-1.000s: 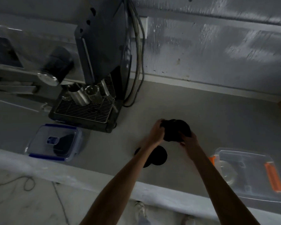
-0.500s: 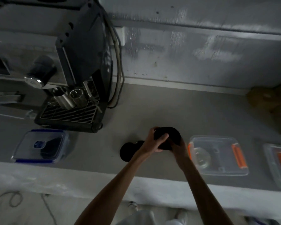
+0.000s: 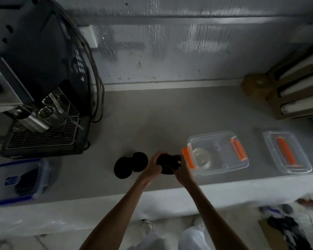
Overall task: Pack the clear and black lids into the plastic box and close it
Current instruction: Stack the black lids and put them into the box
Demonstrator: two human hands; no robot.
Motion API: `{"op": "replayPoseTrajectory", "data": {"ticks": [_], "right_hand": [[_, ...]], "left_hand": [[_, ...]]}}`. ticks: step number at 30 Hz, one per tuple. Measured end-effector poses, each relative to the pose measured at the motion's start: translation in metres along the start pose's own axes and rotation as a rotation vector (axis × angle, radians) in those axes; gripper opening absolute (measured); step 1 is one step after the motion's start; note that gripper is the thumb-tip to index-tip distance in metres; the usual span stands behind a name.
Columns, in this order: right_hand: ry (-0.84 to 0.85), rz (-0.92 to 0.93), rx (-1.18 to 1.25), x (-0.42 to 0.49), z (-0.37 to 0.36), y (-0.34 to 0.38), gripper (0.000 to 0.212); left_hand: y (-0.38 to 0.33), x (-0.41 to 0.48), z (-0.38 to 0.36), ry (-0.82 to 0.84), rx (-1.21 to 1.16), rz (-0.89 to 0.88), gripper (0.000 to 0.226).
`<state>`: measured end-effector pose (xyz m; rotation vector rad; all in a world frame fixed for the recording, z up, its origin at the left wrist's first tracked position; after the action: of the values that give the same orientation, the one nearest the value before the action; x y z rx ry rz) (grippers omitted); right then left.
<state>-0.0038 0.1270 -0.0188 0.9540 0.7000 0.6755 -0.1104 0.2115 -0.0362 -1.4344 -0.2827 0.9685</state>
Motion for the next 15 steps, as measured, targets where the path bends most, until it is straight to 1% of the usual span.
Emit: {"op": "replayPoseTrajectory", "data": {"ticks": [2,4,6,10,13,15], "right_hand": [[-0.094,0.032,-0.012,-0.004,-0.001,0.001,0.021],[-0.15,0.054,-0.072,-0.004,-0.003,-0.001,0.03],[-0.188,0.085,-0.135,-0.003,-0.006,-0.003,0.036],[-0.154,0.163,-0.243,-0.013,-0.019,-0.011,0.029],[-0.152,0.248,-0.201,-0.024,-0.019,-0.016,0.017],[-0.119,0.24,-0.192,-0.027,-0.021,-0.023,0.014]], "left_hand": [[-0.003,-0.001,0.004,-0.063,0.114,-0.072,0.03],[0.0,-0.004,0.008,-0.133,0.203,-0.126,0.028],[0.007,-0.01,0.005,-0.152,0.277,-0.136,0.031],[0.016,-0.019,-0.004,-0.159,0.329,-0.185,0.04],[0.017,-0.022,-0.008,-0.157,0.299,-0.214,0.031],[0.02,-0.025,-0.009,-0.152,0.393,-0.247,0.031]]}}
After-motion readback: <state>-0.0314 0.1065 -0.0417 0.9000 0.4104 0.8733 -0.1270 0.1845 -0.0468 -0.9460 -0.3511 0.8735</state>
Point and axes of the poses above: each hand's wrist, its own x-axis towards the middle knuckle, its own z-axis out of the back of the hand, y = z × x, the point moved 8 cm from there along x, towards the middle knuckle, and after that the axes turned 2 degrees about x, right-handed, at the moved point
